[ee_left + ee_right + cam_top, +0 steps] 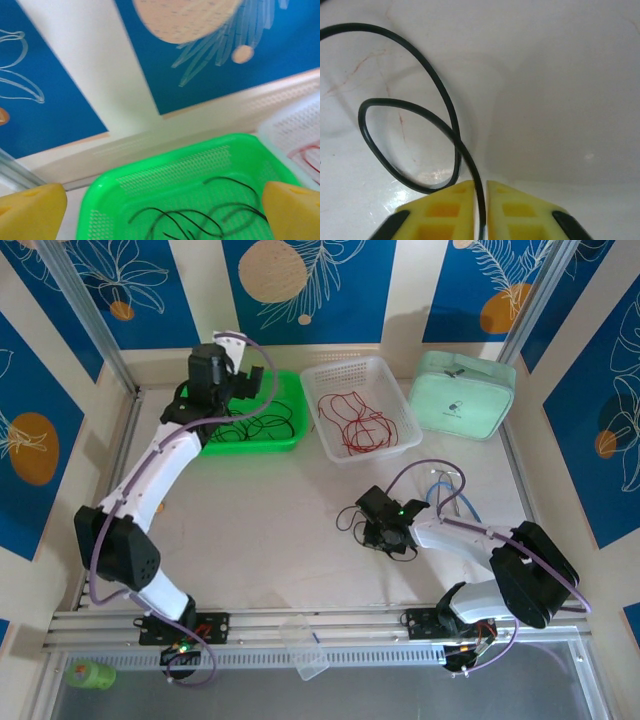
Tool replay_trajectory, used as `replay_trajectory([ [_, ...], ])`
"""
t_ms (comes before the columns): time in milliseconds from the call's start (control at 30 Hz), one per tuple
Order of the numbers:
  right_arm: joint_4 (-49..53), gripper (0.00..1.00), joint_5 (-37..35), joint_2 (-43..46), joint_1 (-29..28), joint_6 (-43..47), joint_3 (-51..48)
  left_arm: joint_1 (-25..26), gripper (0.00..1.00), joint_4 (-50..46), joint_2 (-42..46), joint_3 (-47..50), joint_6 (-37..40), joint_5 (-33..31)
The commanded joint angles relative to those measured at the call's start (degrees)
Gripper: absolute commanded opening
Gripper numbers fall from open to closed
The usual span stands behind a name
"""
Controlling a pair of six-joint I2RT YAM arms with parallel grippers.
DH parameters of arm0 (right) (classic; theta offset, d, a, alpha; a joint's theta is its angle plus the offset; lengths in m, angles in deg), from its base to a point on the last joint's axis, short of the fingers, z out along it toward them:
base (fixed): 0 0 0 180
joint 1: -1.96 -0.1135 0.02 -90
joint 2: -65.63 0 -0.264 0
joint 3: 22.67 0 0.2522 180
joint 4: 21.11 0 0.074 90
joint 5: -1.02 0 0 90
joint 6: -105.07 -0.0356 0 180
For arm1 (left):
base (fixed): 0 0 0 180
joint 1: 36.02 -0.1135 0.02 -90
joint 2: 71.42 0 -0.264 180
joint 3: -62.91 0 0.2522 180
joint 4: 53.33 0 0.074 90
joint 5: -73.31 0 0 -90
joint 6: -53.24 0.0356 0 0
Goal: Untangle the cables
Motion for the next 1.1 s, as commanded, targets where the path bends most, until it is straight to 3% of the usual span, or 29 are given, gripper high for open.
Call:
replay_trajectory([
  [0,1.17,0.04,-0.47,0.02,0.25,-0.72,0.59,4.87,0.95,-7.23,4.86,1.86,-0.94,1.92],
  [33,1.49,0.0,-0.43,0.29,0.21,-0.6,0.75,6.71,0.93,-9.46,5.59,2.4,-1.61,1.87],
  [167,3.97,0.0,-0.76,2.4,-0.14,1.53,2.41,13.52,0.85,-15.53,7.11,7.09,-7.23,5.46],
  [367,7.22,0.0,-0.99,8.42,0.38,5.73,2.92,18.48,0.78,-9.4,4.07,21.16,-20.53,16.19],
  [467,7.15,0.0,0.28,10.78,1.08,6.67,1.91,21.47,0.71,-10.39,-2.06,20.92,-21.49,17.43],
  [600,5.38,0.0,2.37,12.75,1.18,7.38,0.06,26.29,0.71,-9.87,-8.66,19.28,-20.61,17.65],
  [833,5.95,0.0,2.39,14.61,1.18,7.26,-1.12,27.32,0.72,-7.02,-17.37,17.86,-25.2,23.49],
  [1067,5.97,0.0,2.53,14.2,1.29,7.55,-0.8,30.09,0.72,-10.26,-22.53,12.65,-23.3,20.96],
])
